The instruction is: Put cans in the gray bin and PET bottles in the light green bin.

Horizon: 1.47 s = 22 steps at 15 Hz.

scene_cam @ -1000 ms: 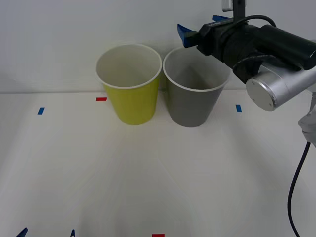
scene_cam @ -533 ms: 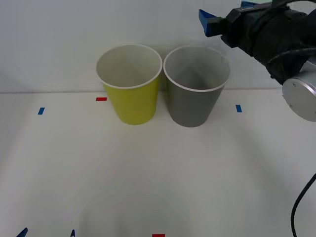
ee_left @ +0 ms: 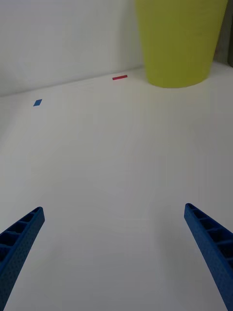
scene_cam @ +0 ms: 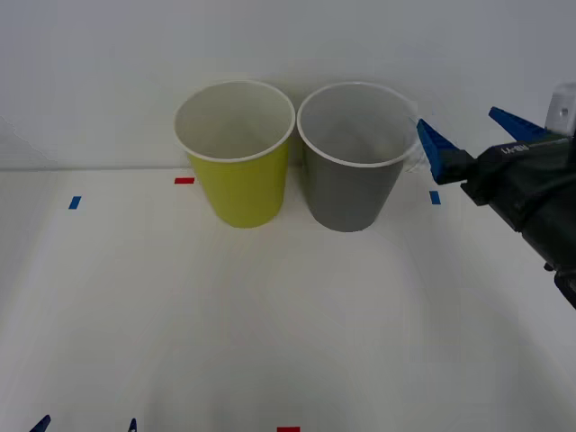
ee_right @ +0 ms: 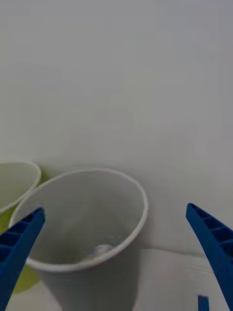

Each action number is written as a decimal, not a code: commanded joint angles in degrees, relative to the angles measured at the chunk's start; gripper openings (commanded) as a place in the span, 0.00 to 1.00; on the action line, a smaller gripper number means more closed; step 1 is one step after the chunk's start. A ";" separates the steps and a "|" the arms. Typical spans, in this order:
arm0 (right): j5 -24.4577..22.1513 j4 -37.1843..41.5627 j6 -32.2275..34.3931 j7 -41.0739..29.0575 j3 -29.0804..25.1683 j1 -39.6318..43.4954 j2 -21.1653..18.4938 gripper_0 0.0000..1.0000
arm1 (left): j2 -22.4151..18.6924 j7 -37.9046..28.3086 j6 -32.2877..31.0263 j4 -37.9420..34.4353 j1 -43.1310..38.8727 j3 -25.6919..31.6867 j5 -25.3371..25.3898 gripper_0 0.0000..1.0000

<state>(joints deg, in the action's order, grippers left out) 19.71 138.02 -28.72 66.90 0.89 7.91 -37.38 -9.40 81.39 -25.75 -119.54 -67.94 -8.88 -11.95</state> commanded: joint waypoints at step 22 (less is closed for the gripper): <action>-18.91 -18.57 41.46 3.94 4.92 33.84 16.55 1.00 | 0.00 0.00 0.00 0.00 0.00 0.00 0.00 1.00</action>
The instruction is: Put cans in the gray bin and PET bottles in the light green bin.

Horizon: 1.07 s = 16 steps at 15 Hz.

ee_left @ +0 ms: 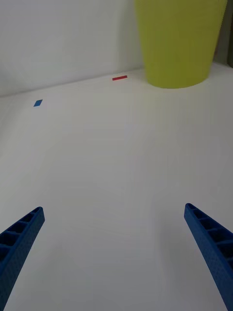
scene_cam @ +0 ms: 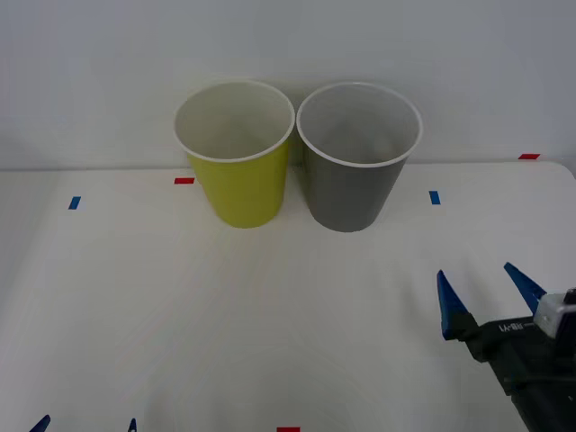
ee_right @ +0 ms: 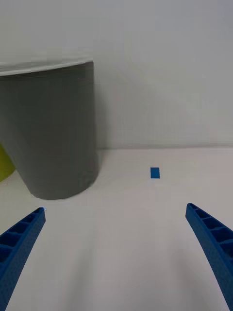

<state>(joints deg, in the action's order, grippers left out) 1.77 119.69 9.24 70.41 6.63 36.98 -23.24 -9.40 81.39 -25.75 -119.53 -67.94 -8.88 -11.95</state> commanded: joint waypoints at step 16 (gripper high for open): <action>-3.35 -14.40 31.90 3.24 -5.05 16.54 3.72 1.00 | 0.00 0.00 0.00 0.00 0.00 0.00 0.00 1.00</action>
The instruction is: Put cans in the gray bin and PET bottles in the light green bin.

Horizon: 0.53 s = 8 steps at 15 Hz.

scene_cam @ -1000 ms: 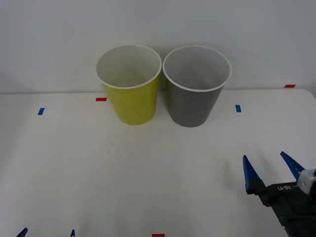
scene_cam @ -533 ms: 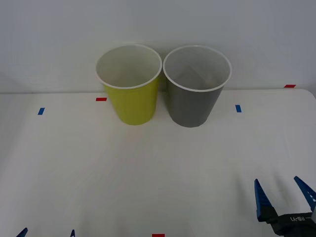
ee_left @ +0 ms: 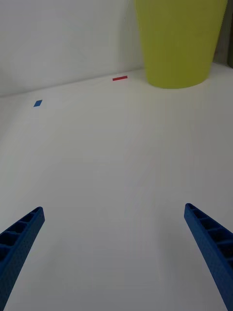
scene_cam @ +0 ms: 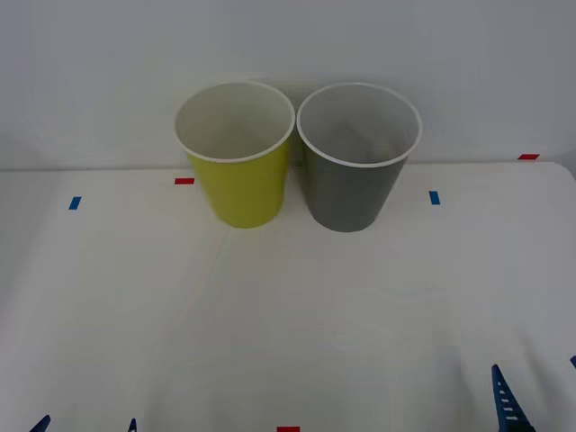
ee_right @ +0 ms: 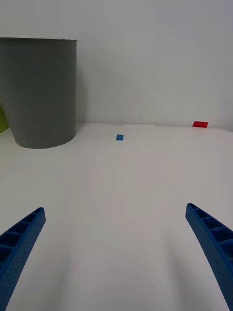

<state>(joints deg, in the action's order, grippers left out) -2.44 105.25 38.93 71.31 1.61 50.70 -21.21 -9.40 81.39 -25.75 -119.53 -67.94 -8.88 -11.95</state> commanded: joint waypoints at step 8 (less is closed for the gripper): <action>4.20 0.05 5.19 9.02 1.12 9.24 6.71 1.00 | 0.00 0.00 0.00 0.00 0.00 0.00 0.00 1.00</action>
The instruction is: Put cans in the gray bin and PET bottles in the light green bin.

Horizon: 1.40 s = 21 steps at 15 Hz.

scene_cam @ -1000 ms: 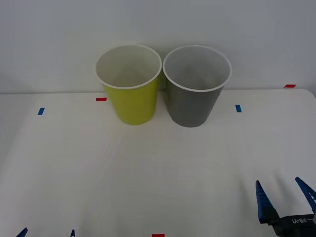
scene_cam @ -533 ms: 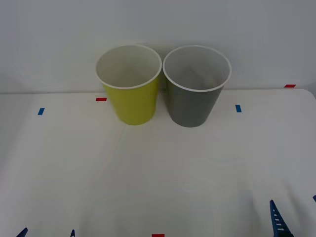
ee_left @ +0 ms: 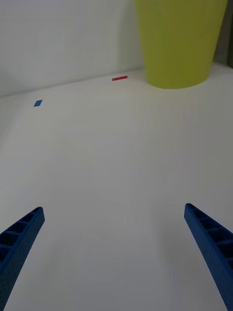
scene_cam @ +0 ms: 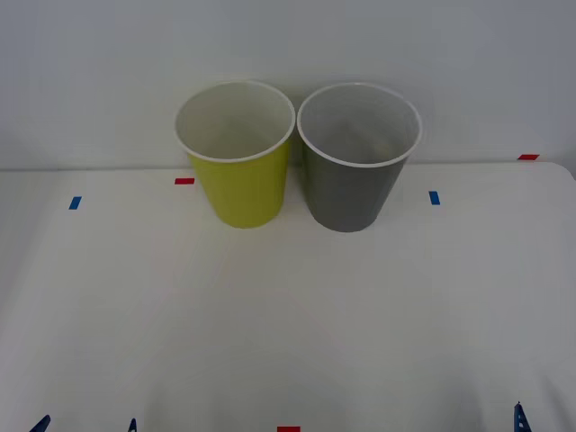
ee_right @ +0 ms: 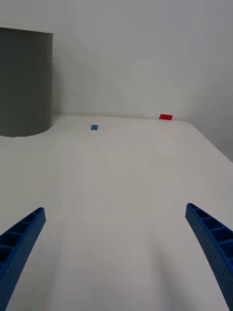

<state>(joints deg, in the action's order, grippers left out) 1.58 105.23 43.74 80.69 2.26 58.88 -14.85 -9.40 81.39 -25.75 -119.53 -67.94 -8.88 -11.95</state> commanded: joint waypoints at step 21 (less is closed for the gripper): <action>0.35 -0.03 0.38 -0.89 0.91 1.59 0.34 1.00 | 0.00 0.00 0.00 0.00 0.00 0.00 0.00 1.00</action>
<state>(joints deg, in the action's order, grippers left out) 1.93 105.21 44.13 79.81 3.16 60.47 -14.50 -9.40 81.39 -25.75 -119.53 -67.94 -8.88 -11.95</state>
